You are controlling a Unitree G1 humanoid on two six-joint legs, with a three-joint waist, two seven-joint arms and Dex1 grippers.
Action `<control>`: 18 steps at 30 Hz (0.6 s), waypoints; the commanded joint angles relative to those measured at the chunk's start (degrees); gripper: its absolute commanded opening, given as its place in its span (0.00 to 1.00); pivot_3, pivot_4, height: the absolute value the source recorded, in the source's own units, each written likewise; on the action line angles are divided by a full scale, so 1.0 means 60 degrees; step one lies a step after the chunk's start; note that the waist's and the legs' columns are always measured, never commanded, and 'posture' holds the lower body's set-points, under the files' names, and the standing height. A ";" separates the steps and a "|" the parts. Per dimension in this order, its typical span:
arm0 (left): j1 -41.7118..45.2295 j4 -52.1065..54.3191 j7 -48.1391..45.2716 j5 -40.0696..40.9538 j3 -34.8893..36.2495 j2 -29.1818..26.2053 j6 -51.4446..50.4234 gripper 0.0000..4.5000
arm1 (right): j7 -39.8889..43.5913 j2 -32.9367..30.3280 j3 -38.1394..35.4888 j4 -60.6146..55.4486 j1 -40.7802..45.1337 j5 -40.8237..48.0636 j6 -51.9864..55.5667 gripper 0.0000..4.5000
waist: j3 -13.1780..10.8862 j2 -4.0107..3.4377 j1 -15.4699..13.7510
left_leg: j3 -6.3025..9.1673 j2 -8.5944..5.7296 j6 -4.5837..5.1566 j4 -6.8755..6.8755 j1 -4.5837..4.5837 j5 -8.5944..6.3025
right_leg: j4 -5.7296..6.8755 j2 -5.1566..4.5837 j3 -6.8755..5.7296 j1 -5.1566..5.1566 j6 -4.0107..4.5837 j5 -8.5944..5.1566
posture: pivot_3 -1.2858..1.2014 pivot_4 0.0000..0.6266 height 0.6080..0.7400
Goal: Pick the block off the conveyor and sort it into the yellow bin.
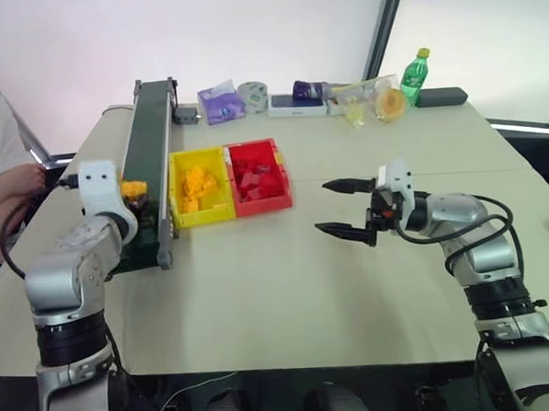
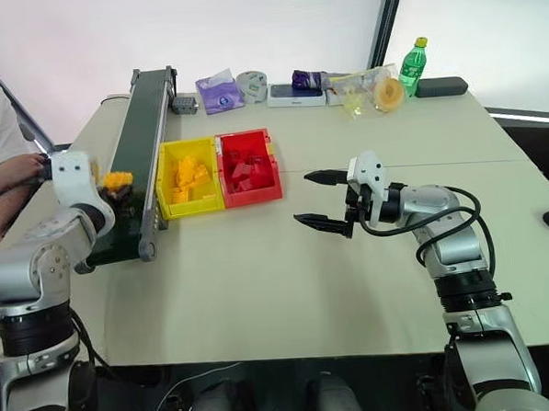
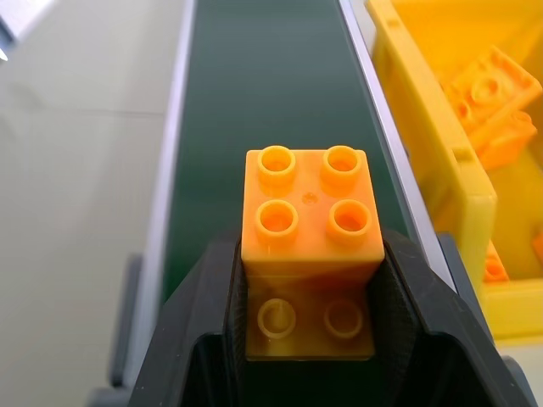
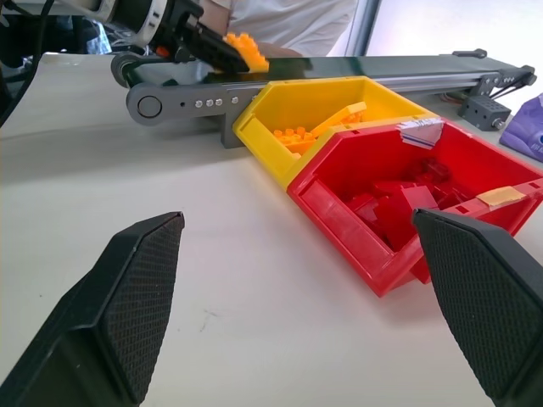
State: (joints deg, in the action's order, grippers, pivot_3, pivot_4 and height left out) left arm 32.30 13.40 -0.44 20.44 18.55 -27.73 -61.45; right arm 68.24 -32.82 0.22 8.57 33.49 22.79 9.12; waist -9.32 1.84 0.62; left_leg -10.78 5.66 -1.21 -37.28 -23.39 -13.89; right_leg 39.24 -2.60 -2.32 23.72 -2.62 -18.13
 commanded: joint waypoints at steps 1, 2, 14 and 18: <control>0.0403 0.0405 -0.0859 0.0167 -0.0233 -0.0289 0.0809 0.29 | 0.0000 -0.0132 -0.0323 -0.0454 0.0051 0.0237 -0.0080 1.00 | 0.0000 0.0000 0.0014 | -0.0001 -0.0003 0.0000 0.0001 0.0001 0.0000 | 0.0000 -0.0003 0.0001 -0.0001 0.0000 0.0000 | 0.52 0.24 1.00; 0.0437 0.0321 -0.1081 0.0142 -0.0364 -0.0360 0.1034 0.29 | -0.0019 -0.0128 -0.0347 -0.0462 0.0060 0.0273 -0.0032 1.00 | 0.0000 0.0000 0.0017 | -0.0001 -0.0003 0.0000 0.0002 0.0001 0.0000 | 0.0000 -0.0003 0.0001 0.0000 0.0000 0.0000 | 0.52 0.24 1.00; 0.1624 -0.2589 -0.1730 -0.0478 -0.1424 0.0582 0.2965 0.29 | -0.0634 -0.0199 -0.0870 -0.1025 -0.0100 0.0932 0.0922 1.00 | 0.0000 0.0000 -0.0003 | -0.0004 -0.0010 0.0001 -0.0002 0.0000 0.0000 | 0.0000 0.0007 -0.0001 0.0001 0.0000 0.0000 | 0.52 0.24 1.00; 0.1810 -0.3127 -0.1932 -0.0778 -0.1737 0.0757 0.3425 0.29 | -0.0823 -0.0286 -0.1023 -0.1292 -0.0206 0.1037 0.1237 1.00 | 0.0000 0.0000 0.0021 | -0.0003 -0.0010 0.0001 -0.0001 0.0000 0.0000 | 0.0000 0.0007 0.0000 0.0001 -0.0001 0.0000 | 0.52 0.24 1.00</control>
State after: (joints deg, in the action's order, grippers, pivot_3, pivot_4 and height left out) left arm 41.32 -5.57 -11.80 16.67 8.24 -23.08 -43.04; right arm 63.74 -33.54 -3.91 3.59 32.05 27.84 16.31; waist -9.32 1.83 0.75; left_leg -10.80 5.60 -1.21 -37.28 -23.39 -13.89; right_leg 39.24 -2.56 -2.33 23.74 -2.63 -18.13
